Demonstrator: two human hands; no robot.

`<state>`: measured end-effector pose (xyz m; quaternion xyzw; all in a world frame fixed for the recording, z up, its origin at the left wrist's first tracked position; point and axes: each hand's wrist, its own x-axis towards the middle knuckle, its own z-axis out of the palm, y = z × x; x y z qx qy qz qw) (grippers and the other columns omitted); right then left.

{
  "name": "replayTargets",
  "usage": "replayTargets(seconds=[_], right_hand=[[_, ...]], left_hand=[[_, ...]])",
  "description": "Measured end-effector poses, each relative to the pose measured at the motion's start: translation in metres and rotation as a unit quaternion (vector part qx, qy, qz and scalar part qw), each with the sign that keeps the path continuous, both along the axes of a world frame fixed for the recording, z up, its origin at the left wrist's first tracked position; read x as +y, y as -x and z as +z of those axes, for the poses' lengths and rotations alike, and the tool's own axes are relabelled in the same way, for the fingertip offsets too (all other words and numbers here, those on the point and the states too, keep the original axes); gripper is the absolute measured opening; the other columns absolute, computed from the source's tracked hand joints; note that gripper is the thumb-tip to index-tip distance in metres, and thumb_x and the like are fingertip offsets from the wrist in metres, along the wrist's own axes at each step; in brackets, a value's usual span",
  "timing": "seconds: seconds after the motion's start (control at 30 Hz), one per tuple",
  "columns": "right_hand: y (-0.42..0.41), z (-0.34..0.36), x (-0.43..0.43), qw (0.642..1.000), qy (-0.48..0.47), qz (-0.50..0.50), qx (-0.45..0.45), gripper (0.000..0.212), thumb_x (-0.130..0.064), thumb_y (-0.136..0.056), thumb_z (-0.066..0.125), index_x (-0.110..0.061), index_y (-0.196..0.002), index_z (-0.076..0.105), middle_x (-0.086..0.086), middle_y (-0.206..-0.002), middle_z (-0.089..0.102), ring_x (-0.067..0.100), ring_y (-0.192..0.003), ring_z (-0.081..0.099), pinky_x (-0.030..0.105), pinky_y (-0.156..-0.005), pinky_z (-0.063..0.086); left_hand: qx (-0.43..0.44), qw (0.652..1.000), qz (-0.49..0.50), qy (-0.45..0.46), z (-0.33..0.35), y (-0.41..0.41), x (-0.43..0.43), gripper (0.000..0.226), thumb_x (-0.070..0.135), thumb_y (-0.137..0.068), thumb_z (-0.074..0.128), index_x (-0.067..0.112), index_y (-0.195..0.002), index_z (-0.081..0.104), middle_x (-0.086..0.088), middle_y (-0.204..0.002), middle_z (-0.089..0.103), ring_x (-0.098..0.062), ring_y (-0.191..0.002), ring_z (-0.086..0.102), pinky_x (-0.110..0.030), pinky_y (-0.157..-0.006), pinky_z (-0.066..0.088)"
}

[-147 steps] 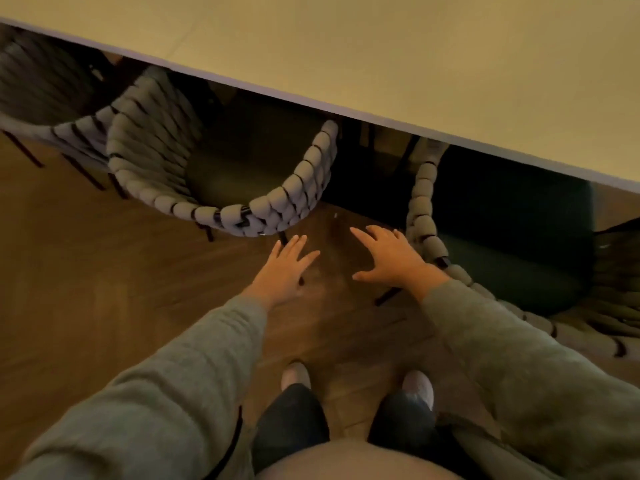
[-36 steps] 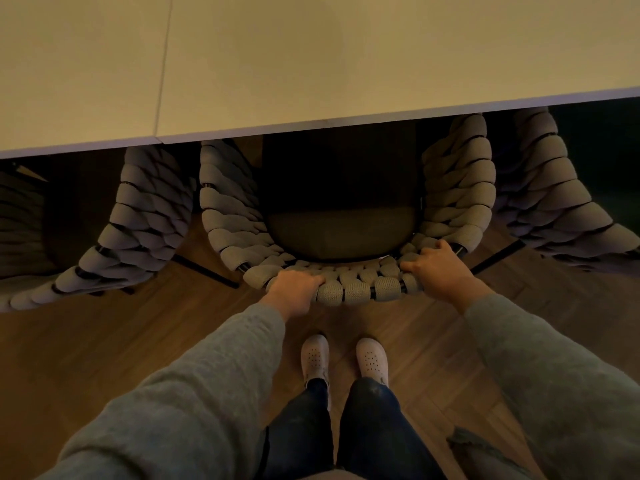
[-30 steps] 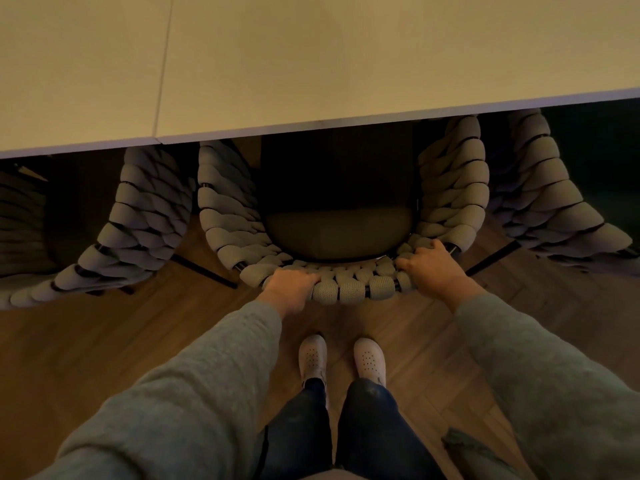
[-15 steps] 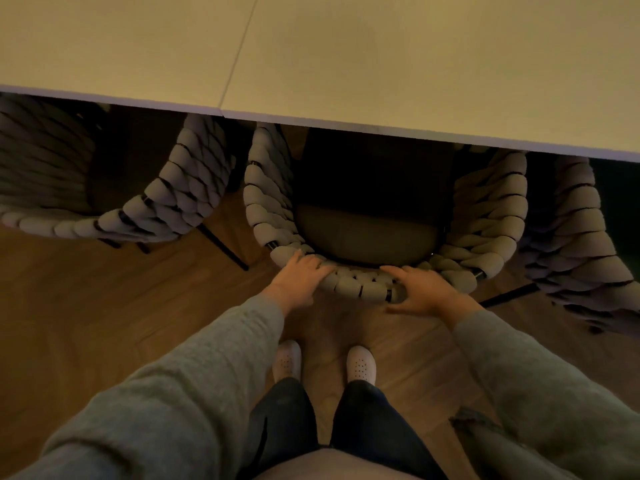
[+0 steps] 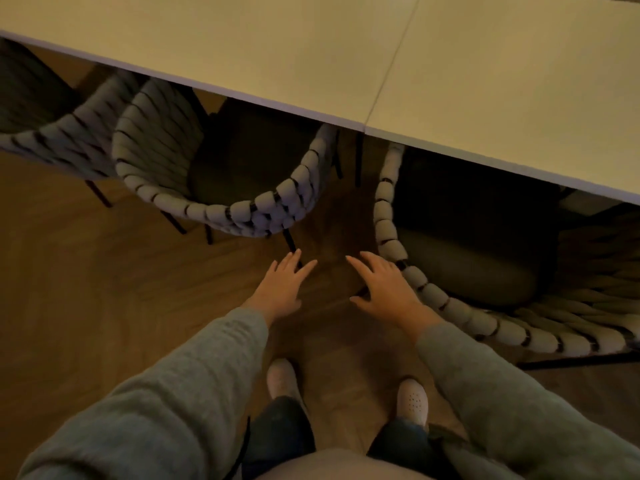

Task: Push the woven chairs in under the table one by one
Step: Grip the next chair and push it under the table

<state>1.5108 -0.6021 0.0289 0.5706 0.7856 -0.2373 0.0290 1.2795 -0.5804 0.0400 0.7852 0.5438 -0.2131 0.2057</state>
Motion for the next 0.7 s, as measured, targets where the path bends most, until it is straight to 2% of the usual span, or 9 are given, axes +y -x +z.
replayTargets(seconds=[0.17, 0.3, 0.57, 0.7], right_hand=[[0.107, 0.005, 0.034, 1.0, -0.019, -0.019, -0.009, 0.083, -0.048, -0.089, 0.061, -0.027, -0.155, 0.016, 0.009, -0.159, 0.02, 0.028, -0.145, 0.022, 0.041, -0.117, 0.02], [0.183, 0.009, 0.07, 0.999, -0.018, -0.027, 0.001, 0.084, -0.046, -0.087, 0.065, -0.028, -0.154, 0.017, 0.008, -0.159, 0.019, 0.027, -0.146, 0.02, 0.042, -0.119, 0.017], [0.261, 0.007, 0.149, 1.0, -0.012, 0.005, -0.008, 0.083, -0.046, -0.087, 0.066, -0.029, -0.153, 0.018, 0.007, -0.159, 0.019, 0.029, -0.146, 0.021, 0.043, -0.118, 0.02], [0.283, -0.01, 0.189, 0.999, 0.029, 0.028, -0.024, 0.085, -0.046, -0.088, 0.065, -0.026, -0.154, 0.016, 0.006, -0.16, 0.019, 0.026, -0.147, 0.017, 0.043, -0.12, 0.015]], left_hand=[[0.018, 0.997, 0.074, 0.014, 0.01, 0.123, 0.025, 0.093, 0.026, -0.088, 0.067, 0.029, -0.155, 0.002, -0.012, -0.161, -0.008, -0.029, -0.149, -0.003, -0.047, -0.12, 0.009], [0.019, 0.994, 0.102, -0.013, 0.016, 0.2, 0.056, 0.089, 0.025, -0.089, 0.065, 0.029, -0.155, 0.005, -0.01, -0.162, -0.006, -0.029, -0.149, -0.001, -0.049, -0.119, 0.008], [0.041, 0.995, 0.081, -0.039, 0.018, 0.279, 0.138, 0.091, 0.022, -0.09, 0.066, 0.026, -0.154, 0.003, -0.011, -0.161, -0.008, -0.029, -0.149, -0.004, -0.051, -0.119, 0.007], [0.08, 0.995, 0.061, -0.026, 0.009, 0.3, 0.185, 0.088, 0.025, -0.091, 0.063, 0.027, -0.155, 0.004, -0.011, -0.161, 0.001, -0.03, -0.149, -0.001, -0.053, -0.118, 0.008]])
